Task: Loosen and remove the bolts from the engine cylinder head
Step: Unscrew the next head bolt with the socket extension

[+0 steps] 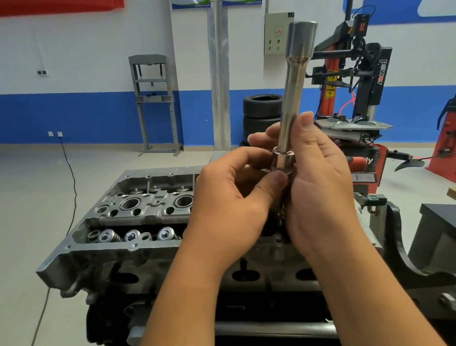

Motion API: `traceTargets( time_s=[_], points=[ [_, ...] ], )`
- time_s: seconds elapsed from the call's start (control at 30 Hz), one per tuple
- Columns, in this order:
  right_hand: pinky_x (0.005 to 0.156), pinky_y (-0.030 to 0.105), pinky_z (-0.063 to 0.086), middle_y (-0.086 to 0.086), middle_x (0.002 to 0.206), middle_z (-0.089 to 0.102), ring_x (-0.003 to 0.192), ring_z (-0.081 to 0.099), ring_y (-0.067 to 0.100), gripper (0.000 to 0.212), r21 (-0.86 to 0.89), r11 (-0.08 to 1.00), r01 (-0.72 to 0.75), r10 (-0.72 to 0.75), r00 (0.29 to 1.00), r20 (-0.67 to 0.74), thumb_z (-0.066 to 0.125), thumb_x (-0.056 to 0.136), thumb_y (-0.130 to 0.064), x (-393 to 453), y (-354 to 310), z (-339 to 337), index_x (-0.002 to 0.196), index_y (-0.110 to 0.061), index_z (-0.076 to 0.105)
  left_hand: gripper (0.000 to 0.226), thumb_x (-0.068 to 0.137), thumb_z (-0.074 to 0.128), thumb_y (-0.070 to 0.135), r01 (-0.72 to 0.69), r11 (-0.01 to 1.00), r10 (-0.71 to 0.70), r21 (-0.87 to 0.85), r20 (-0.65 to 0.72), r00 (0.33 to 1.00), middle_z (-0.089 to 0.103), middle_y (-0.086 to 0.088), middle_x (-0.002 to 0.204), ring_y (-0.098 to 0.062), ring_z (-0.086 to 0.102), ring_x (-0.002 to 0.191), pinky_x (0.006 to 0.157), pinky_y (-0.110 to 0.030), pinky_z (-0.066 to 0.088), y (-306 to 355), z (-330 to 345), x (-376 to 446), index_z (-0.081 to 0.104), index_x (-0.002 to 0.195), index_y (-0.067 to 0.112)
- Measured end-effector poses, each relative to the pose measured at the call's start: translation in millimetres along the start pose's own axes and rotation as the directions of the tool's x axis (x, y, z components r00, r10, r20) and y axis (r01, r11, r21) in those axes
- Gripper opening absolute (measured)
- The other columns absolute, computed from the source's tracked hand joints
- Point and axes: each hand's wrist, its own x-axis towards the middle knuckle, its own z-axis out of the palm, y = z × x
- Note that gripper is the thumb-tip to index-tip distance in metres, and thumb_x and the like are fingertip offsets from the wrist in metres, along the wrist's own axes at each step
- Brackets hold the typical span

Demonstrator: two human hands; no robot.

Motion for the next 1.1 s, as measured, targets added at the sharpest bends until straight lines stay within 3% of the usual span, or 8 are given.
traceTargets(
  time_s=[0.13,0.27,0.47,0.63,0.73,0.87,0.97,1.1],
  points=[
    [0.079,0.061,0.062,0.013,0.101,0.076,0.090,0.074,0.037,0.065,0.000,1.000,0.018,-0.018,1.000,0.002,0.069,0.081,-0.059,-0.9,-0.5,0.3,0.107,0.000,0.062,0.020,0.088,0.081,0.021,0.003,1.000,-0.003,-0.009,-0.030,1.000,0.079,0.011,0.089,-0.007,0.077,0.085,0.069,-0.021,0.061,-0.2,0.7,-0.7,0.072,0.104,0.029],
    [0.085,0.059,0.062,0.011,0.098,0.077,0.093,0.074,0.032,0.051,-0.043,0.999,0.031,-0.031,0.999,-0.012,0.059,0.086,-0.062,0.0,1.2,-0.6,0.091,-0.013,0.074,0.027,0.100,0.068,0.010,-0.001,0.999,0.005,-0.051,0.071,0.997,0.079,0.010,0.104,-0.008,0.076,0.100,0.074,-0.023,0.060,1.3,-2.3,0.4,0.073,0.121,0.026],
    [0.073,0.050,0.063,0.012,0.096,0.076,0.084,0.074,0.034,0.052,0.013,1.000,-0.010,0.010,1.000,0.003,0.071,0.080,-0.060,-0.5,-0.5,0.5,0.097,-0.010,0.069,0.021,0.085,0.084,0.019,0.005,1.000,-0.005,0.000,-0.053,0.999,0.079,0.011,0.087,-0.006,0.077,0.082,0.066,-0.021,0.061,-2.6,0.1,-0.9,0.071,0.098,0.029],
    [0.082,0.050,0.063,0.011,0.094,0.077,0.091,0.074,0.031,0.051,-0.063,0.998,0.019,-0.021,0.999,-0.024,0.058,0.088,-0.062,0.2,0.9,-0.7,0.086,-0.015,0.076,0.025,0.101,0.066,0.015,0.004,0.998,0.002,-0.056,0.105,0.994,0.079,0.010,0.104,-0.009,0.075,0.100,0.073,-0.021,0.058,0.1,-3.2,1.4,0.072,0.123,0.026],
    [0.078,0.047,0.063,0.010,0.091,0.077,0.085,0.075,0.026,0.046,-0.016,1.000,-0.021,0.021,1.000,-0.014,0.052,0.097,-0.055,0.2,0.5,-1.8,0.076,-0.023,0.077,0.022,0.098,0.070,0.013,0.004,1.000,-0.002,-0.024,0.062,0.998,0.080,0.012,0.100,-0.005,0.076,0.095,0.071,-0.017,0.058,-0.7,-2.2,0.9,0.074,0.112,0.029],
    [0.083,0.062,0.061,0.014,0.098,0.076,0.093,0.074,0.041,0.057,-0.005,1.000,-0.018,0.018,1.000,-0.008,0.072,0.077,-0.058,-1.5,-4.1,0.7,0.099,-0.006,0.070,0.017,0.084,0.082,0.030,0.007,0.999,-0.005,0.045,-0.041,0.999,0.079,0.010,0.088,-0.008,0.077,0.084,0.072,-0.027,0.064,-3.2,0.7,-0.5,0.072,0.098,0.034],
    [0.088,0.071,0.056,0.014,0.100,0.076,0.104,0.071,0.047,0.073,-0.031,1.000,-0.007,0.006,1.000,-0.028,0.073,0.072,-0.062,-1.8,-4.6,0.5,0.107,0.003,0.066,0.025,0.092,0.075,0.026,0.012,1.000,-0.013,0.012,0.071,0.997,0.078,0.009,0.099,-0.011,0.076,0.096,0.082,-0.031,0.064,-1.6,-2.5,1.1,0.073,0.117,0.033],
    [0.091,0.070,0.055,0.013,0.097,0.076,0.099,0.070,0.045,0.062,-0.049,0.999,-0.011,0.008,0.998,-0.058,0.067,0.073,-0.067,-0.2,-2.6,0.8,0.091,-0.009,0.075,0.036,0.102,0.064,0.006,0.001,1.000,-0.003,0.013,0.138,0.990,0.078,0.009,0.109,-0.010,0.074,0.108,0.094,-0.030,0.061,-2.1,-5.3,1.8,0.068,0.133,0.022]
  ],
)
